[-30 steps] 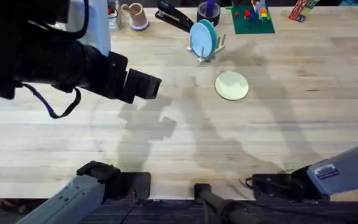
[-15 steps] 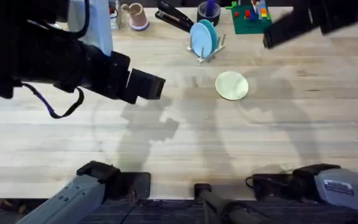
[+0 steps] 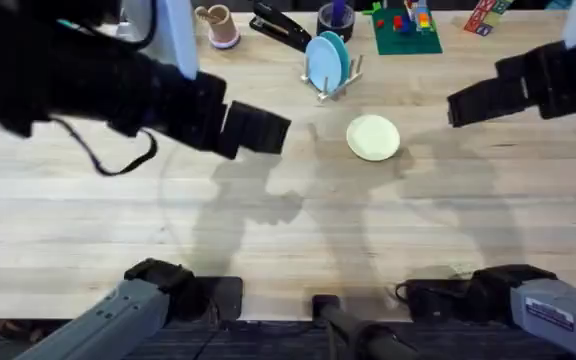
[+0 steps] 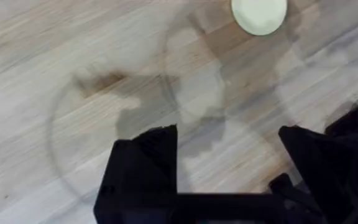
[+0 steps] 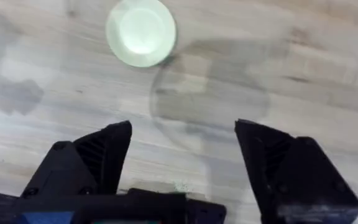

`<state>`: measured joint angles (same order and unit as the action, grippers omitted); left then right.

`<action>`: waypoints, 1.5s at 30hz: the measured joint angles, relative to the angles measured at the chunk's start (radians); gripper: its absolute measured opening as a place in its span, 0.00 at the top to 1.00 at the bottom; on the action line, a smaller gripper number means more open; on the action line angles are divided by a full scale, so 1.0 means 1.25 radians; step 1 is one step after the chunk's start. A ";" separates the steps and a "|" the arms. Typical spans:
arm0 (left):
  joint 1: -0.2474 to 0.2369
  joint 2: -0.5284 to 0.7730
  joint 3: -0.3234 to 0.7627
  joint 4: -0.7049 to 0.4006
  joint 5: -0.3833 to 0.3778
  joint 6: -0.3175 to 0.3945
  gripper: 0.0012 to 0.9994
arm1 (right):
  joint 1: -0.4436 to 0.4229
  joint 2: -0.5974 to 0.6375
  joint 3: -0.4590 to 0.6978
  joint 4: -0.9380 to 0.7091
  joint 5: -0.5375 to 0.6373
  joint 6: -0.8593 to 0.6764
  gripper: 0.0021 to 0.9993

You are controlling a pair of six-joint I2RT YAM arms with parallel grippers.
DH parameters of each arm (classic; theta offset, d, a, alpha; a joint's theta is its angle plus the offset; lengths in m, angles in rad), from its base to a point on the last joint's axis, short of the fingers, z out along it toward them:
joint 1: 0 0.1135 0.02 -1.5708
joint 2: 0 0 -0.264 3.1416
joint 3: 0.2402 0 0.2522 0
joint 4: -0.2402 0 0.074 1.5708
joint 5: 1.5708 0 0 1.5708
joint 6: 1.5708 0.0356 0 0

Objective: Pick up the plates from the table one by one and place each into a slot on the dish rack.

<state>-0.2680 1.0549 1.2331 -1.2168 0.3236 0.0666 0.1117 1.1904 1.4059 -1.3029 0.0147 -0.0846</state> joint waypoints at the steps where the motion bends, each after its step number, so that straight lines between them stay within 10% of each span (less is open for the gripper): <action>1: 0.000 0.010 0.000 0.009 0.011 0.000 0.00 | -0.012 0.000 0.000 -0.003 0.001 0.007 0.00; 9: 0.000 0.097 0.000 0.086 0.084 -0.025 0.00 | -0.110 0.000 -0.002 -0.006 0.006 0.039 0.00; 17: -0.009 0.130 -0.005 0.231 0.097 -0.165 0.00 | -0.130 0.000 -0.002 -0.006 0.006 0.045 0.00; 30: -0.164 0.131 -0.164 0.531 0.098 -0.399 0.01 | -0.130 0.000 -0.002 -0.005 0.006 0.045 0.00; 34: -0.180 0.142 -0.187 0.546 0.105 -0.444 0.27 | -0.130 0.000 -0.002 -0.003 0.006 0.045 0.00; 38: -0.195 0.175 -0.189 0.561 0.114 -0.473 0.88 | -0.130 0.000 -0.002 -0.002 0.006 0.045 0.01; 45: -0.197 0.227 -0.189 0.626 0.172 -0.512 0.96 | -0.130 0.000 -0.002 -0.002 0.006 0.045 0.01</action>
<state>-0.5148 1.3390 0.9974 -0.4348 0.5387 -0.5734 -0.0509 1.1904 1.4040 -1.3059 0.0227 -0.0288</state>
